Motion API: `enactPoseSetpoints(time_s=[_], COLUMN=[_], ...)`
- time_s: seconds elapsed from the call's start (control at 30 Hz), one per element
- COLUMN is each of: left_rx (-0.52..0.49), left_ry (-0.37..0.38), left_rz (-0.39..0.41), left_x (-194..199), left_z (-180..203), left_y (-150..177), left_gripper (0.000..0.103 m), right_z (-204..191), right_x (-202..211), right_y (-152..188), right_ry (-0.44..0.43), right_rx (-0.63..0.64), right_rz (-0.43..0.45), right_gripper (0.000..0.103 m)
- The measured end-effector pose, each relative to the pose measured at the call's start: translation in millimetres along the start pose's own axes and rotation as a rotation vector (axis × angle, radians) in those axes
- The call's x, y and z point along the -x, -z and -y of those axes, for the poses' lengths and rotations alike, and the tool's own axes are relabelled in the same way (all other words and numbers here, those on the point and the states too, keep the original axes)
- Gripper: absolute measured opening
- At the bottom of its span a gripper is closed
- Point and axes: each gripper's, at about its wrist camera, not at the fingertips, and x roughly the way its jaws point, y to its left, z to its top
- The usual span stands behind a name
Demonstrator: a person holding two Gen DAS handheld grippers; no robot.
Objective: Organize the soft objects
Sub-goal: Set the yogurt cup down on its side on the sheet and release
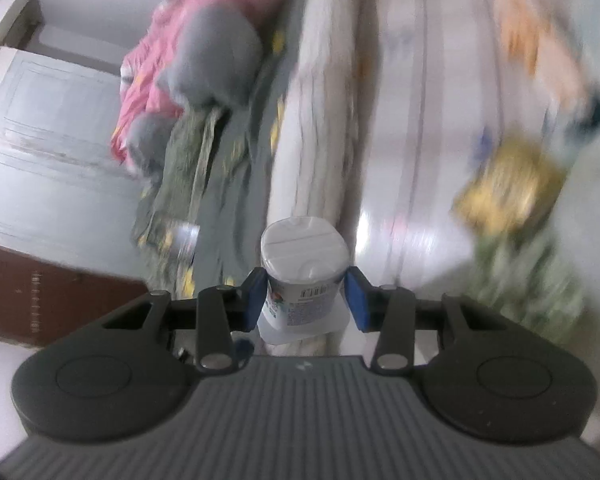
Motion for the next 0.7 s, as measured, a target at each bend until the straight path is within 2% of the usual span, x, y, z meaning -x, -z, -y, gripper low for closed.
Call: enactPoseSetpoints(time_s=[0.1,0.27,0.57,0.7], left_rx=[0.016,0.028,0.011,-0.007], left_ry=[-0.001,0.01,0.012,0.003], left_rz=[-0.015,-0.027,-0.021,-0.034], left_x=[-2,-8,-19,-27], left_z=[-4,-5,0,3], left_y=[8,14,16,18], left_gripper=[0.069,0.069,0.069,0.069], right_z=[17,32,32,22], right_x=[-21,-33,-3,7], right_y=[11,23,17,14], right_ry=[-0.016,-0.016,0.126,0.166], right_rx=[-0.08,-0.148,-0.075,-0.003], right_rz=[-0.061,-0.095,-0.027,0.012], right_gripper=[0.042,0.042,0.043,0.048])
